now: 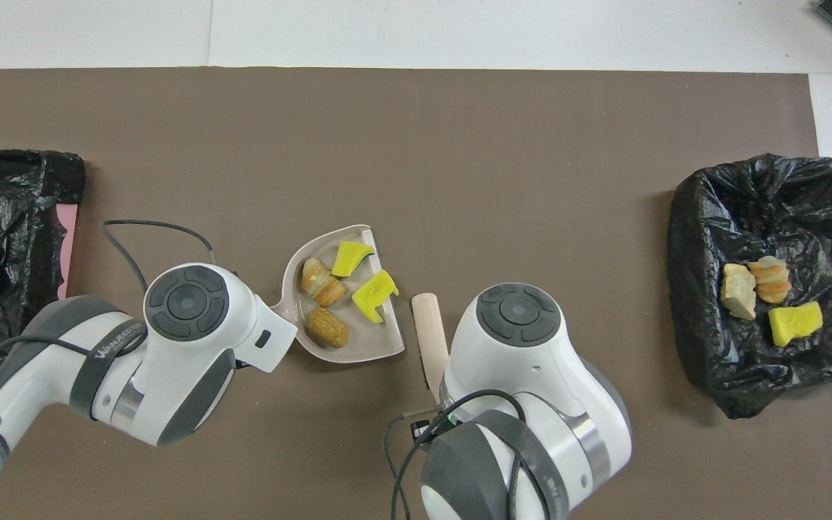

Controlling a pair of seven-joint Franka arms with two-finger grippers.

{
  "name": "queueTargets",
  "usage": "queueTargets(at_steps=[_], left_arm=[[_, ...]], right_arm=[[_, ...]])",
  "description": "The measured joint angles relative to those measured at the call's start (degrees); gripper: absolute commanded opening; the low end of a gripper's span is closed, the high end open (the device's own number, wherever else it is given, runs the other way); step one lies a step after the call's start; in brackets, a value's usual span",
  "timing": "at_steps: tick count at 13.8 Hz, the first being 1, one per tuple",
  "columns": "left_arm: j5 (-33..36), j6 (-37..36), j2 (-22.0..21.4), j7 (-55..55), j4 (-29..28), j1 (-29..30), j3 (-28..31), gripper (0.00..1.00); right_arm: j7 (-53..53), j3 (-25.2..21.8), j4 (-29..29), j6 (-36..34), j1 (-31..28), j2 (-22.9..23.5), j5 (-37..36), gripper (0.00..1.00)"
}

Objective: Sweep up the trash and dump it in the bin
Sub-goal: 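Carry the dustpan with the left gripper and tip it into the bag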

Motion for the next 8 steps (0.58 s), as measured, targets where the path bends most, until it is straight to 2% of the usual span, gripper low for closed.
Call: queueTargets(at_steps=[3, 8], left_arm=[[0.0, -0.1, -2.5, 8.4, 1.8, 5.9, 0.5, 0.00], [-1.6, -5.2, -6.2, 23.8, 6.1, 16.9, 1.1, 0.00]], right_arm=[[3.9, 0.2, -0.1, 0.3, 2.3, -0.4, -0.2, 0.00], [12.9, 0.5, -0.8, 7.7, 9.7, 1.2, -0.9, 0.00]])
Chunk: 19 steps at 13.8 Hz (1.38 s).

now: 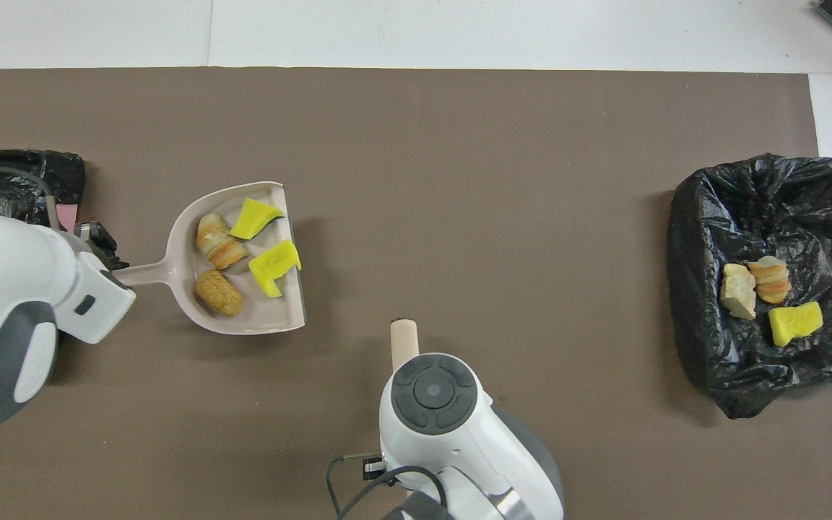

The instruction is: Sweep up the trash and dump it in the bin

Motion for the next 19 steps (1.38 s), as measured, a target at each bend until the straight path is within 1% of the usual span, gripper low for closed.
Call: queueTargets(at_steps=[3, 5, 8, 10, 11, 12, 14, 16, 19], left_arm=[[-2.9, -4.6, -0.1, 6.5, 4.6, 8.2, 0.2, 0.00], [-4.5, -6.4, -0.1, 8.1, 6.7, 14.7, 0.3, 0.00], [-5.8, -6.6, 0.5, 9.9, 9.2, 24.4, 0.5, 0.00], [-5.9, -6.6, 2.1, 12.0, 12.8, 28.9, 0.6, 0.00], [-5.9, -6.6, 3.3, 12.5, 15.2, 30.8, 0.7, 0.00], [-5.4, -6.5, 4.5, 12.8, 17.3, 32.3, 0.7, 0.00], [-2.3, -6.1, 6.9, 13.3, 21.0, 34.5, 0.8, 0.00], [3.8, -4.0, 8.8, 13.3, 23.5, 35.0, 0.8, 0.00], [13.9, -1.1, 10.0, 13.1, 24.2, 34.9, 0.2, 0.00]], right_arm=[[2.5, 0.0, 0.0, 4.4, 3.8, 3.5, 0.0, 0.00], [3.3, 0.0, 0.0, 5.5, 5.3, 5.0, 0.0, 0.00], [4.4, 0.0, -0.1, 6.5, 6.4, 6.8, 0.0, 0.00], [4.4, 0.0, -0.2, 7.8, 6.6, 8.2, 0.0, 0.00], [4.5, 0.1, -0.2, 8.7, 6.8, 8.9, 0.0, 0.44], [4.8, 0.1, -0.2, 9.2, 7.1, 9.4, 0.0, 0.99], [5.1, 0.1, 0.0, 9.4, 7.3, 9.5, 0.1, 1.00], [5.3, -0.1, 0.9, 9.4, 6.9, 9.4, 0.0, 1.00], [5.3, -0.4, 3.7, 7.8, 5.2, 9.2, -0.3, 1.00]])
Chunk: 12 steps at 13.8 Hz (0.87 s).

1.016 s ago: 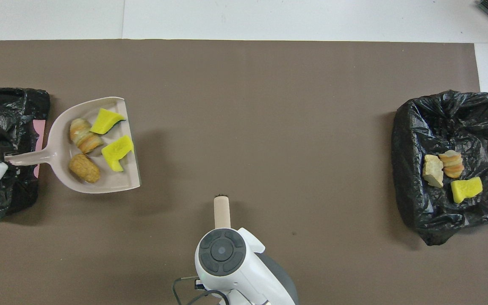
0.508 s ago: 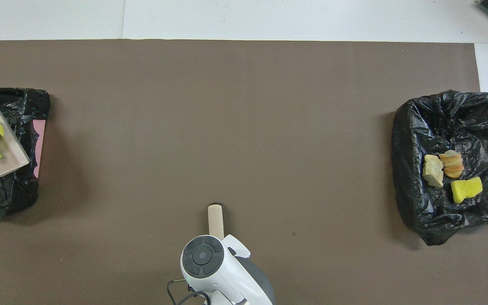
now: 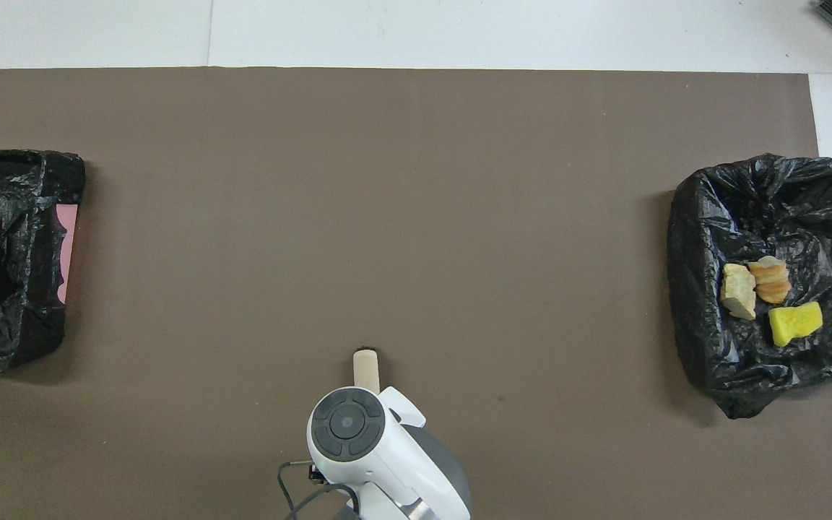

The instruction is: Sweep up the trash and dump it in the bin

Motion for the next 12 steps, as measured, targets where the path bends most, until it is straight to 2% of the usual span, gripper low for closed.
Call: queueTargets(at_steps=[5, 9, 12], left_arm=[[11.6, 1.8, 0.7, -1.9, 0.0, -0.4, -0.6, 0.00], [20.9, 1.8, 0.7, -6.9, 0.0, -3.4, -0.7, 0.00], [25.8, 1.5, 0.7, -7.5, 0.0, -4.5, -0.7, 0.00]], right_arm=[[0.0, -0.3, 3.8, -3.4, -2.6, -2.4, -6.8, 1.00], [-4.1, -0.4, 5.9, -9.0, -8.6, -7.5, -9.6, 1.00], [-9.4, -0.4, 10.0, -13.8, -14.2, -8.8, -12.0, 1.00]])
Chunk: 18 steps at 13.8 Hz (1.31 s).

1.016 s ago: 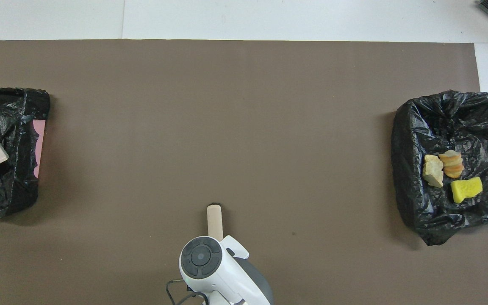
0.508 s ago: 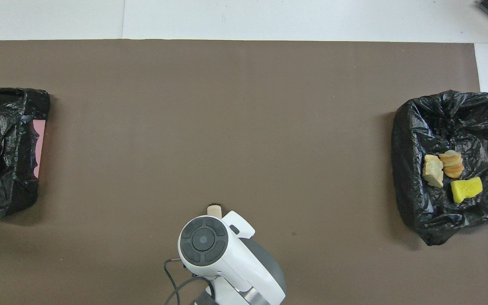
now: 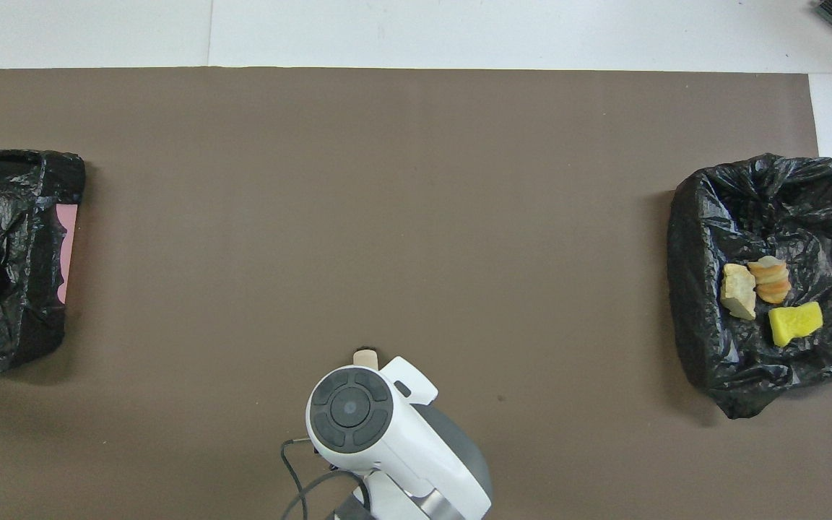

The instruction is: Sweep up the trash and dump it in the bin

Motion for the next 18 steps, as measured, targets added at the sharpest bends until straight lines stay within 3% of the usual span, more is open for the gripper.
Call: queueTargets(at_steps=[7, 10, 15, 18], left_arm=[[7.4, -10.6, -2.3, -2.4, 0.2, -6.6, -0.3, 0.00], [6.7, -13.8, -2.6, -5.5, 0.2, -8.5, -0.8, 0.00], [-7.1, -17.5, -2.7, -7.7, -0.3, -9.7, -1.0, 0.00], [-16.0, -18.7, -3.5, -14.5, -2.8, -11.2, -1.1, 0.00]], right_arm=[[-17.8, -0.4, 5.0, -3.3, -14.7, -0.7, -3.5, 1.00], [-23.2, -0.5, 7.1, -3.8, -20.5, -0.9, -6.4, 1.00], [-26.3, -0.5, 9.7, -3.8, -27.0, -0.9, -10.9, 1.00], [-29.8, -0.5, 10.1, -3.8, -31.7, -0.9, -11.6, 1.00]])
